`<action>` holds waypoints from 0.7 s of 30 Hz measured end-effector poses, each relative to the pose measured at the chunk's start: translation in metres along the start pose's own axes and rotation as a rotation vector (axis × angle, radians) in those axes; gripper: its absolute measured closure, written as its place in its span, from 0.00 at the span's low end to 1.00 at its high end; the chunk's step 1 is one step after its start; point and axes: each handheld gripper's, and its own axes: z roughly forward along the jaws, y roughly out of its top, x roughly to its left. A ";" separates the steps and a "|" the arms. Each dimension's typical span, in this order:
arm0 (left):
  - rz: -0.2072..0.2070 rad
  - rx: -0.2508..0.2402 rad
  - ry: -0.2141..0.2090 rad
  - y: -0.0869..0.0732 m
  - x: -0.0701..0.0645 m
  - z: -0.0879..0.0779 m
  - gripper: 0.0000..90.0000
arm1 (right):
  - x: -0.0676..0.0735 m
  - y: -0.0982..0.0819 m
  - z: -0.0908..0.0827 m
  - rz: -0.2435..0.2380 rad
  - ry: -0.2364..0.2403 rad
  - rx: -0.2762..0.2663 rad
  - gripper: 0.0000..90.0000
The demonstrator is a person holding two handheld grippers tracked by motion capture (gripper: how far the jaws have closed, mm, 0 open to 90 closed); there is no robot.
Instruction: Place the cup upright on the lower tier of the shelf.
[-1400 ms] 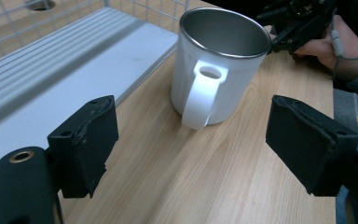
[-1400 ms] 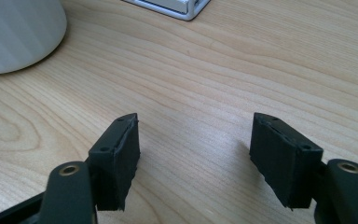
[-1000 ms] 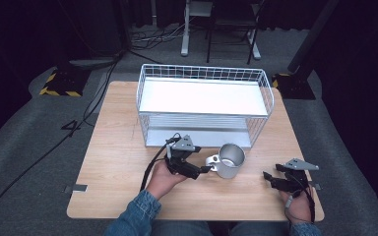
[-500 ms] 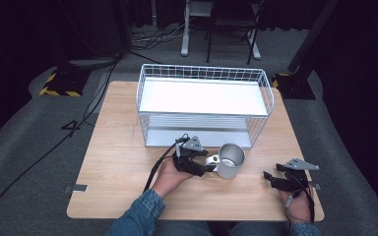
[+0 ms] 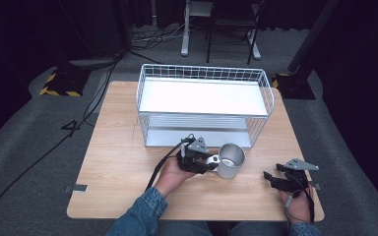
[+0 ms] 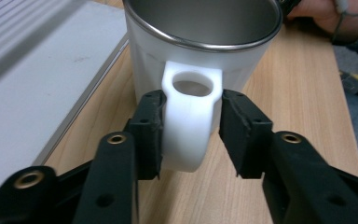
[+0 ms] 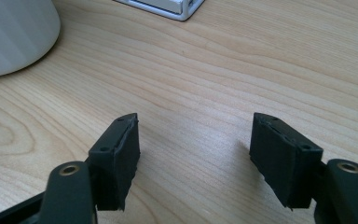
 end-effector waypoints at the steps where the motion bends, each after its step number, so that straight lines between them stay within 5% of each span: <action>1: 0.000 0.000 0.000 0.000 0.000 0.000 0.71 | 0.000 0.000 0.000 0.000 0.000 0.000 0.37; 9: 0.045 0.028 0.023 0.002 -0.005 0.001 0.78 | 0.000 0.000 0.000 -0.001 -0.002 -0.001 0.37; 21: 0.054 0.003 0.026 0.002 -0.007 -0.001 0.79 | 0.001 0.000 0.000 -0.002 -0.004 -0.001 0.37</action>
